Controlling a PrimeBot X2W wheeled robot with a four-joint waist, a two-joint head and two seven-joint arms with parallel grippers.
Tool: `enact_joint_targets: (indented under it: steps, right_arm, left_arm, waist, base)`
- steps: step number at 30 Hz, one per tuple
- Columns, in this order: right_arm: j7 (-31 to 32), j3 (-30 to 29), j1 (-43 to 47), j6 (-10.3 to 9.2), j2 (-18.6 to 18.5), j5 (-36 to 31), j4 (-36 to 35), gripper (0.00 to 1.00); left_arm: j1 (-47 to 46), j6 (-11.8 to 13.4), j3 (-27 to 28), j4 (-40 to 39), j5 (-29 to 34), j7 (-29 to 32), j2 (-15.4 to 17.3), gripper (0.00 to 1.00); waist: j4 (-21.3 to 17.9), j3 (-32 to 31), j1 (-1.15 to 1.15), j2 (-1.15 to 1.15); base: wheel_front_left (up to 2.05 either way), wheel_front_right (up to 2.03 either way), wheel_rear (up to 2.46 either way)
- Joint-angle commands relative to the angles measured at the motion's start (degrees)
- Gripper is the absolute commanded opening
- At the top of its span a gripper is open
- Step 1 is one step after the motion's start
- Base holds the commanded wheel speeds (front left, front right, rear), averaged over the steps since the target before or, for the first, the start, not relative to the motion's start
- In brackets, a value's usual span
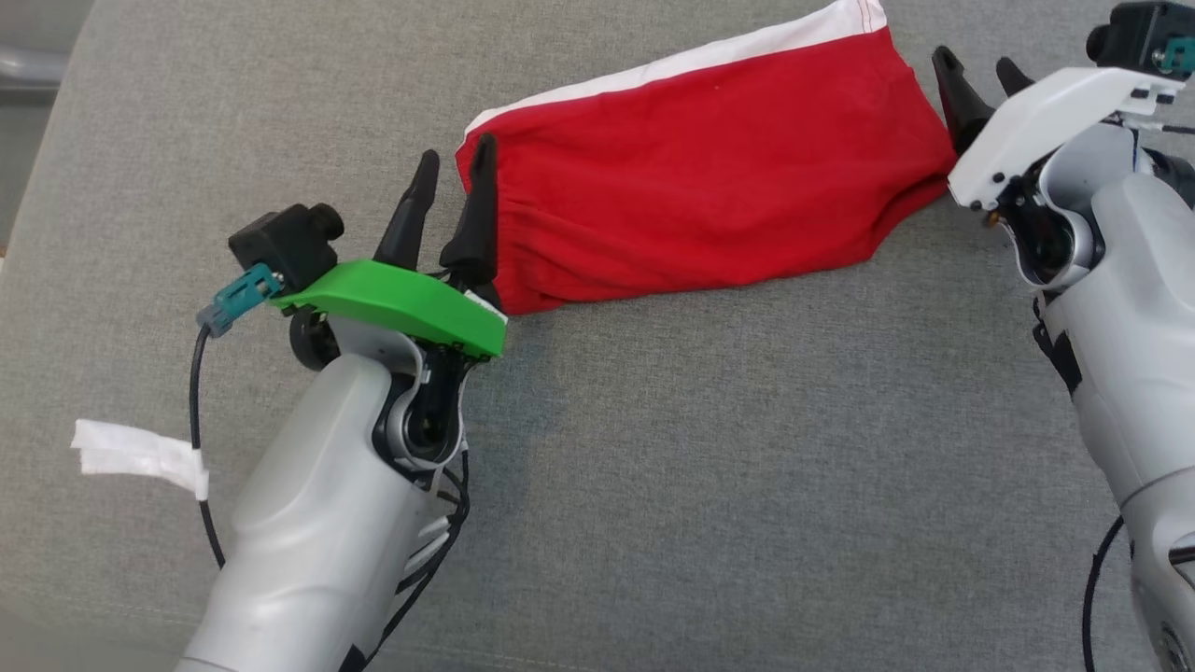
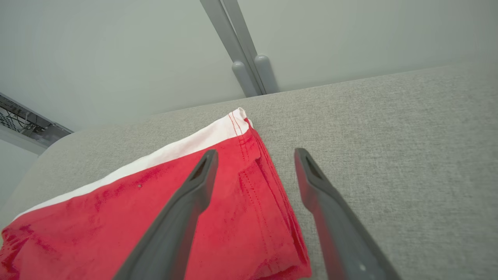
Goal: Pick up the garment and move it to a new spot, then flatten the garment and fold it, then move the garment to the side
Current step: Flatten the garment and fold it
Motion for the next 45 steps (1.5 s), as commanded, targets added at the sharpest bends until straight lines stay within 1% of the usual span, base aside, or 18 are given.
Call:
enact_joint_targets:
  steps: [1,4,8,13,18,21,25,26,27,28,29,32,35,37,39,45]
  right_arm:
    - [-0.34,0.99,1.24,-0.02,-1.11,0.41,0.07,1.00]
    - [-0.58,3.00,2.50,-0.02,-2.67,1.09,0.89,1.00]
    - [-0.81,5.09,3.06,-0.02,-3.49,1.97,2.02,1.00]
    - [-1.50,7.35,2.35,-0.02,-3.86,1.96,4.02,1.00]
    - [-2.30,8.77,1.15,-0.02,-4.73,1.23,7.13,1.00]
    - [-2.87,9.09,0.70,-0.02,-4.69,1.17,9.30,1.00]
    - [-2.83,9.80,0.24,-0.02,-3.97,1.74,11.23,1.00]
    - [-2.47,10.01,0.29,-0.02,-3.75,2.02,11.50,0.74]
    - [-2.22,10.24,0.37,-0.02,-3.59,2.48,11.75,0.33]
    - [-2.19,10.40,0.37,-0.02,-3.56,2.75,11.84,0.09]
    - [-2.60,10.73,0.51,-0.02,-3.46,3.41,11.89,0.00]
    - [-4.14,10.40,1.17,-0.04,-3.62,5.31,11.27,0.00]
    - [-5.87,8.74,2.61,-0.04,-3.79,8.95,9.94,0.00]
    - [-6.66,8.64,4.52,-0.04,-4.43,10.89,8.51,0.00]
    - [-6.95,8.91,6.84,-0.04,-5.22,12.97,6.45,0.00]
    - [-7.71,9.62,15.53,-0.04,-9.26,18.72,-0.47,0.00]
  left_arm:
    - [1.59,0.09,1.57,-1.29,2.16,-0.12,0.70,1.00]
    - [4.58,0.79,3.90,-4.06,7.67,-0.12,1.75,1.00]
    - [8.28,1.69,7.38,-7.69,14.71,-0.07,2.87,1.00]
    - [13.07,2.32,11.93,-11.77,21.95,-0.07,2.63,1.00]
    - [16.41,1.29,16.04,-13.60,25.66,-0.07,1.31,1.00]
    - [18.03,0.51,17.70,-14.11,27.94,-0.07,0.60,1.00]
    - [19.34,-0.25,19.64,-14.38,28.89,-0.07,-0.28,1.00]
    - [19.67,-0.43,20.04,-14.39,29.11,-0.07,-0.35,1.00]
    - [20.04,-0.62,20.44,-14.37,29.40,-0.07,-0.43,1.00]
    - [20.25,-0.73,20.70,-14.30,29.52,-0.07,-0.53,1.00]
    - [20.67,-1.09,21.21,-14.15,29.94,-0.07,-0.69,1.00]
    - [21.46,-1.40,21.92,-13.73,30.57,-0.07,-0.76,1.00]
    - [22.27,-1.57,22.51,-13.31,31.06,-0.07,-0.80,1.00]
    - [23.03,-1.73,23.01,-13.38,31.24,-0.07,-0.80,1.00]
    - [24.01,-1.87,23.51,-13.58,31.66,-0.07,-0.80,1.00]
    - [26.49,-2.16,24.35,-14.54,33.79,-0.07,-0.79,1.00]
  waist:
    - [0.09,-0.59,0.00,0.00]
    - [0.35,-0.80,0.00,0.00]
    - [0.97,-0.62,0.00,0.00]
    - [2.08,-0.22,0.00,0.00]
    - [3.25,0.16,0.00,0.00]
    - [3.86,0.29,0.00,0.00]
    - [4.27,0.39,0.00,0.00]
    - [4.30,0.40,0.00,0.00]
    - [4.34,0.38,0.00,0.00]
    - [4.34,0.35,0.00,0.00]
    - [4.28,0.12,0.00,0.00]
    - [3.82,-0.76,0.00,0.00]
    - [3.06,-2.31,0.00,0.00]
    - [2.37,-3.48,0.00,0.00]
    - [1.49,-4.68,0.00,0.00]
    - [-1.52,-7.57,0.00,0.00]
  base:
    - [0.00,0.00,0.00]
    - [0.00,0.00,0.00]
    - [0.00,0.00,0.00]
    - [0.00,0.00,0.00]
    - [0.00,0.00,0.00]
    - [0.00,0.00,0.00]
    - [0.00,0.00,0.00]
    - [0.00,0.00,0.00]
    - [0.00,0.00,0.00]
    - [0.00,0.00,0.00]
    - [0.00,0.00,0.00]
    - [0.00,0.00,0.00]
    - [0.00,0.00,0.00]
    - [0.00,0.00,0.00]
    - [0.00,0.00,0.00]
    - [0.00,0.00,0.00]
